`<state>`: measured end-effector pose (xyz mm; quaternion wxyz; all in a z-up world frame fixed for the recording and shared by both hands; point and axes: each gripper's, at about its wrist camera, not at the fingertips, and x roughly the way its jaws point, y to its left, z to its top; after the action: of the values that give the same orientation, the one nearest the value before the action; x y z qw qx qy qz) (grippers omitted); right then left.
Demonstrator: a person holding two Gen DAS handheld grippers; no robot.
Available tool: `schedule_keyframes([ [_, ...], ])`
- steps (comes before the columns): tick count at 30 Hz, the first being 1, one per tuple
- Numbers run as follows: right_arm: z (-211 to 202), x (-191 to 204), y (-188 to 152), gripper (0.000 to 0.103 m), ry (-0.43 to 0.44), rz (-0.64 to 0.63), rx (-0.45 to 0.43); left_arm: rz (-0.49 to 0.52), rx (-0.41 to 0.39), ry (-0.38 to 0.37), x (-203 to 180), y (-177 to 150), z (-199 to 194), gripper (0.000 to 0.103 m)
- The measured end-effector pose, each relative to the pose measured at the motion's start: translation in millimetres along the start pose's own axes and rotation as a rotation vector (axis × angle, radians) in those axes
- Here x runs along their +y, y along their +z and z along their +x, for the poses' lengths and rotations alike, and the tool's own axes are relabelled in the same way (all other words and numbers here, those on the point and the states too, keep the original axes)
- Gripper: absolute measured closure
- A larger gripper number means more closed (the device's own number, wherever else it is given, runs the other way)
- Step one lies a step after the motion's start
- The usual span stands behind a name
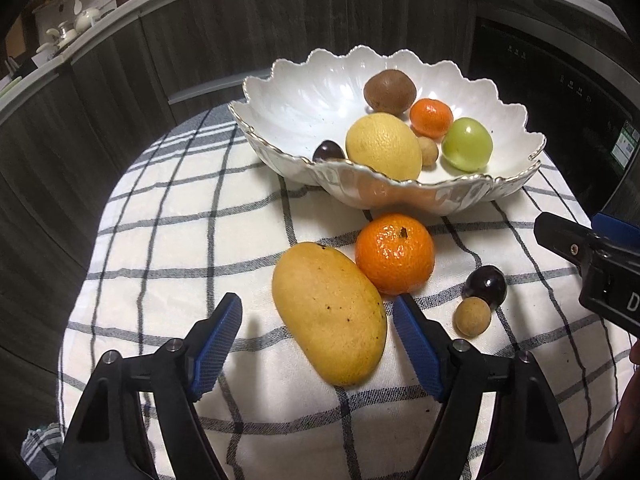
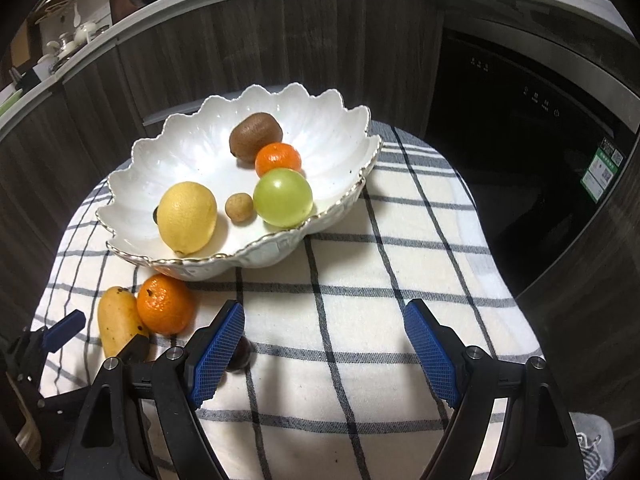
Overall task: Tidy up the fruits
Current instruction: 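Move both grippers back to the fruits beside the bowl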
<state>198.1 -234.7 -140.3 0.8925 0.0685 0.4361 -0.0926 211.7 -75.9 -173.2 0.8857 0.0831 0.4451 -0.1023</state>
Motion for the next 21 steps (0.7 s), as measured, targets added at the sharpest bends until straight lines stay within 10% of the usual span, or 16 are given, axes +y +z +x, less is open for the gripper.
schedule_keyframes([
  [21,6,15,-11,0.020,0.043,-0.046,0.023,-0.055,0.017,-0.017,16,-11,-1,0.048],
])
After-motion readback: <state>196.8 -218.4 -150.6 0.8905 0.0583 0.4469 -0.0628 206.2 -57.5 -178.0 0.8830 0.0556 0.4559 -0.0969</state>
